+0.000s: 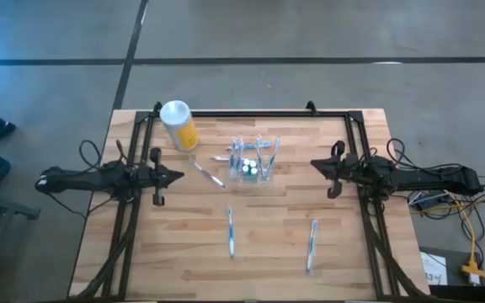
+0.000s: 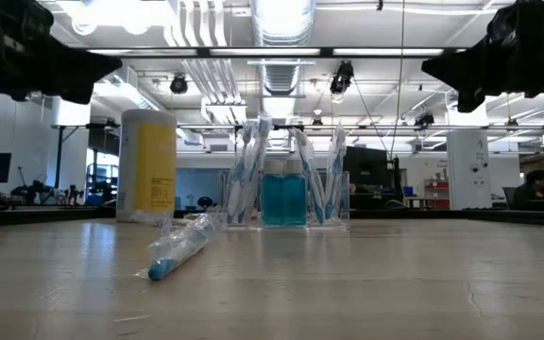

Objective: Pick & Place toothbrushing station
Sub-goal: Put the bottom right blue toothbrush into the right section of the transparent organizer

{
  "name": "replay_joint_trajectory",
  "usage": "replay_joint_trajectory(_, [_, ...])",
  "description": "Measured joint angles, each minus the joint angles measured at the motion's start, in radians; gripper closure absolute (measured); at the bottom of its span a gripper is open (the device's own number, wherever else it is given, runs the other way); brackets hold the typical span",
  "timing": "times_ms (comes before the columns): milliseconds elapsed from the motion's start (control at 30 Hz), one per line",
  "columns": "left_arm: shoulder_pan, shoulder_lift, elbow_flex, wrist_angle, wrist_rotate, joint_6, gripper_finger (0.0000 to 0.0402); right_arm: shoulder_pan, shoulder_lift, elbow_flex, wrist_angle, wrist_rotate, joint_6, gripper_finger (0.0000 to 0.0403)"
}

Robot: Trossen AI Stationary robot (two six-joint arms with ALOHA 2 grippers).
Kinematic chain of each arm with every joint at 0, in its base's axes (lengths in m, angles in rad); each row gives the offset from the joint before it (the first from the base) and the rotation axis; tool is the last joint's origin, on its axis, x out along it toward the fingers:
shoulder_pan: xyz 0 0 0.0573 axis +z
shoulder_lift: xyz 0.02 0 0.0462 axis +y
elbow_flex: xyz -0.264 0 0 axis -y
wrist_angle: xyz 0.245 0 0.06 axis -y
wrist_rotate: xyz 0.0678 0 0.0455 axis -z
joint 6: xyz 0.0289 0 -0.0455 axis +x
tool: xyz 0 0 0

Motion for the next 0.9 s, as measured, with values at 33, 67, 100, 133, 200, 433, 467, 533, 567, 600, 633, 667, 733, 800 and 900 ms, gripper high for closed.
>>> replay_joint_trajectory(33, [0.001, -0.003, -0.001, -0.010, 0.009, -0.007, 0.0399, 0.000, -0.001, 0.000, 0.007, 0.000, 0.018, 0.0394])
replay_joint_trajectory(67, [0.001, -0.006, -0.001, -0.028, 0.027, -0.019, 0.0399, 0.000, 0.000, 0.000, 0.016, 0.000, 0.036, 0.0394])
replay_joint_trajectory(100, [0.001, -0.007, -0.001, -0.035, 0.044, -0.030, 0.0399, 0.000, 0.001, 0.001, 0.023, 0.001, 0.054, 0.0394])
replay_joint_trajectory(133, [0.001, -0.007, -0.001, -0.038, 0.058, -0.048, 0.0399, 0.000, 0.001, 0.008, 0.013, 0.002, 0.066, 0.0394])
replay_joint_trajectory(200, [0.001, -0.007, -0.002, -0.053, 0.060, -0.089, 0.0399, 0.000, 0.002, 0.047, -0.053, 0.002, 0.096, 0.0394])
replay_joint_trajectory(433, [0.001, -0.002, -0.002, -0.108, 0.034, -0.206, 0.0394, 0.067, 0.086, 0.359, -0.759, 0.210, 0.311, 0.0394])
replay_joint_trajectory(467, [0.001, 0.001, -0.002, -0.108, 0.034, -0.206, 0.0395, 0.091, 0.113, 0.404, -0.829, 0.230, 0.358, 0.0394])
replay_joint_trajectory(533, [0.001, 0.005, -0.002, -0.105, 0.034, -0.207, 0.0395, 0.151, 0.176, 0.481, -0.942, 0.236, 0.449, 0.0394])
replay_joint_trajectory(567, [0.001, 0.005, -0.002, -0.104, 0.033, -0.207, 0.0394, 0.186, 0.214, 0.517, -0.985, 0.236, 0.499, 0.0394])
replay_joint_trajectory(600, [0.001, 0.004, -0.002, -0.103, 0.033, -0.208, 0.0394, 0.223, 0.250, 0.548, -1.017, 0.237, 0.548, 0.0394])
replay_joint_trajectory(633, [0.001, 0.004, -0.002, -0.102, 0.033, -0.213, 0.0393, 0.262, 0.294, 0.580, -1.052, 0.251, 0.599, 0.0394])
replay_joint_trajectory(667, [0.001, 0.004, -0.002, -0.102, 0.032, -0.215, 0.0392, 0.302, 0.336, 0.607, -1.089, 0.272, 0.656, 0.0394])
replay_joint_trajectory(733, [0.001, 0.004, -0.002, -0.102, 0.033, -0.217, 0.0391, 0.383, 0.425, 0.661, -1.153, 0.330, 0.812, 0.0394])
replay_joint_trajectory(800, [0.001, 0.004, -0.002, -0.106, 0.043, -0.218, 0.0391, 0.462, 0.516, 0.719, -1.210, 0.382, 0.965, 0.0394])
replay_joint_trajectory(900, [0.001, 0.004, -0.002, -0.118, 0.053, -0.218, 0.0391, 0.564, 0.658, 0.815, -1.305, 0.404, 1.127, 0.0394])
